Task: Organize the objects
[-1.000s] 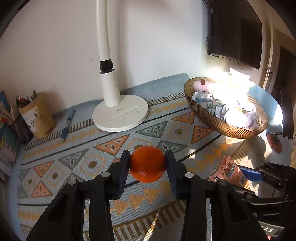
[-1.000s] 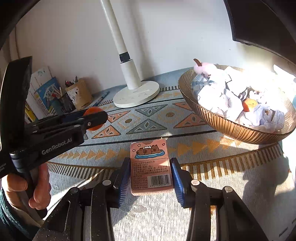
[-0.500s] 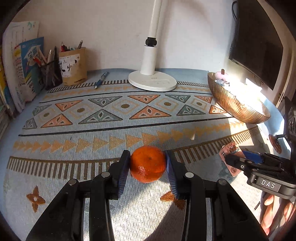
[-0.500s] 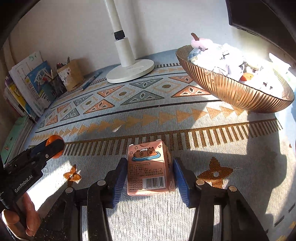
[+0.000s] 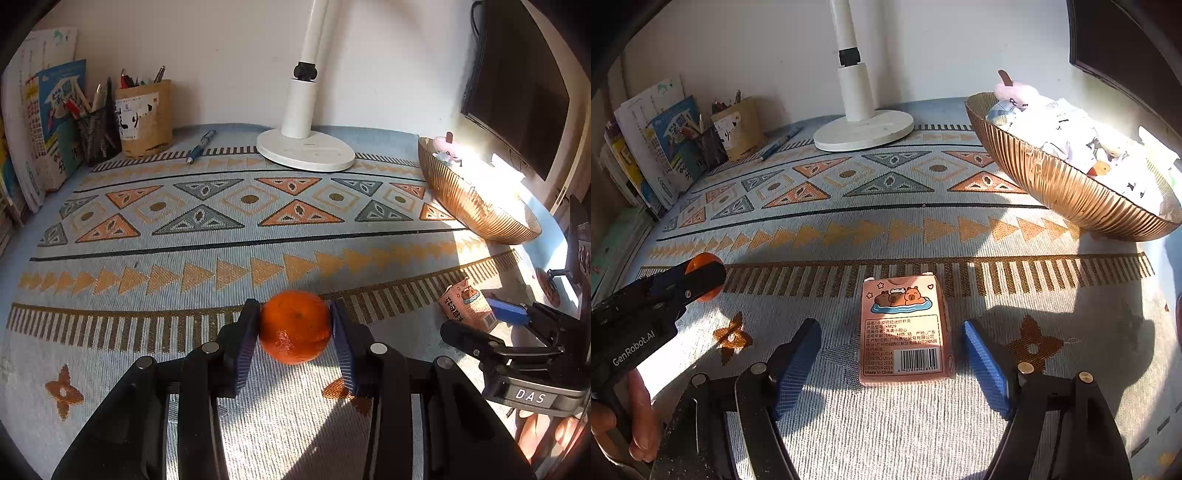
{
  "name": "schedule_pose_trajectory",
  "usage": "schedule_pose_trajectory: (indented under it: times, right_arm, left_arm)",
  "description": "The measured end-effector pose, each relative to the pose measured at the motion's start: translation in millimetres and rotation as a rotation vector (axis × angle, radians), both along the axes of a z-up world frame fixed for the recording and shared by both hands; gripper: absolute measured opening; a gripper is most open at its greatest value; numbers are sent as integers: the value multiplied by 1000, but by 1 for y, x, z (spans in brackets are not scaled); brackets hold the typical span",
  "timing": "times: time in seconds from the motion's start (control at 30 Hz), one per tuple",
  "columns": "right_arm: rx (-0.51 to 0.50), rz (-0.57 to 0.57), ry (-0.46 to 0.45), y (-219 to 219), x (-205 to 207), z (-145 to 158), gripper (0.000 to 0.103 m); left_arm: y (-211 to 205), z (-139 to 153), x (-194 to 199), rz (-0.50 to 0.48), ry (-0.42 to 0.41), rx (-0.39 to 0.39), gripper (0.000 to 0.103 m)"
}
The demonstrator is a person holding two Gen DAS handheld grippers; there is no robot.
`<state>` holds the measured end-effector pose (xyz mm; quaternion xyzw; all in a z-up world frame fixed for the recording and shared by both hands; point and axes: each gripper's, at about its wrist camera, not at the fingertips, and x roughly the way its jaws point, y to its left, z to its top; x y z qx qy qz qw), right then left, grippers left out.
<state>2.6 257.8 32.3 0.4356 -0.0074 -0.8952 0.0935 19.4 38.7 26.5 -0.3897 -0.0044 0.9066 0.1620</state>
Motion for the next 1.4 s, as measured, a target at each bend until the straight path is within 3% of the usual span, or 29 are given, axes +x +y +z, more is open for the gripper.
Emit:
schedule_pose_trajectory:
  times: [0.07, 0.17, 0.3, 0.37, 0.47, 0.57, 0.63, 0.77, 0.83, 0.87, 0.9, 0.93, 0.97, 1.0, 1.2, 1.27, 1.4]
  right_arm:
    - [36, 15, 9, -6, 1, 0, 39]
    - [48, 61, 40, -14, 8, 4, 39]
    - [-158, 98, 46, 11, 22, 23, 39]
    - [-207, 57, 89, 37, 26, 49, 39]
    - [-250, -55, 228, 91, 31, 103, 39]
    - [-194, -229, 361, 142, 28, 145, 40]
    - [-145, -316, 406, 164, 18, 159, 40]
    - [-160, -416, 415, 200, -12, 164, 40]
    - [-152, -438, 406, 210, -29, 161, 40]
    - [-143, -443, 402, 213, -39, 158, 40]
    - [-129, -451, 378, 217, -50, 152, 47]
    - [-127, -456, 336, 220, -60, 146, 58]
    - [-147, -451, 298, 225, -68, 138, 58]
    - [-176, -444, 283, 231, -70, 131, 58]
    - [-215, -437, 279, 228, -43, 118, 61]
    - [-240, -421, 286, 217, -32, 120, 68]
    - [-250, -321, 283, 171, -15, 124, 69]
  left_arm:
    - [2, 0, 0, 11, 1, -21, 36]
    - [6, 1, 2, 13, 18, -52, 36]
    - [17, 18, 6, -43, 39, -18, 36]
    - [32, 38, 6, -84, 63, 21, 36]
    - [69, 78, 0, -171, 136, 56, 36]
    - [120, 110, -16, -262, 183, 78, 36]
    - [154, 122, -31, -297, 211, 85, 36]
    - [215, 129, -60, -362, 215, 97, 36]
    - [238, 125, -71, -354, 240, 67, 38]
    - [246, 122, -76, -337, 257, 58, 41]
    - [252, 119, -81, -329, 275, 69, 53]
    - [256, 115, -86, -330, 279, 84, 80]
    - [257, 111, -91, -324, 266, 81, 94]
    - [255, 108, -93, -311, 258, 86, 101]
    - [202, 107, -77, -278, 260, 111, 101]
    - [175, 109, -68, -240, 255, 113, 101]
    - [107, 112, -41, -127, 255, 112, 101]
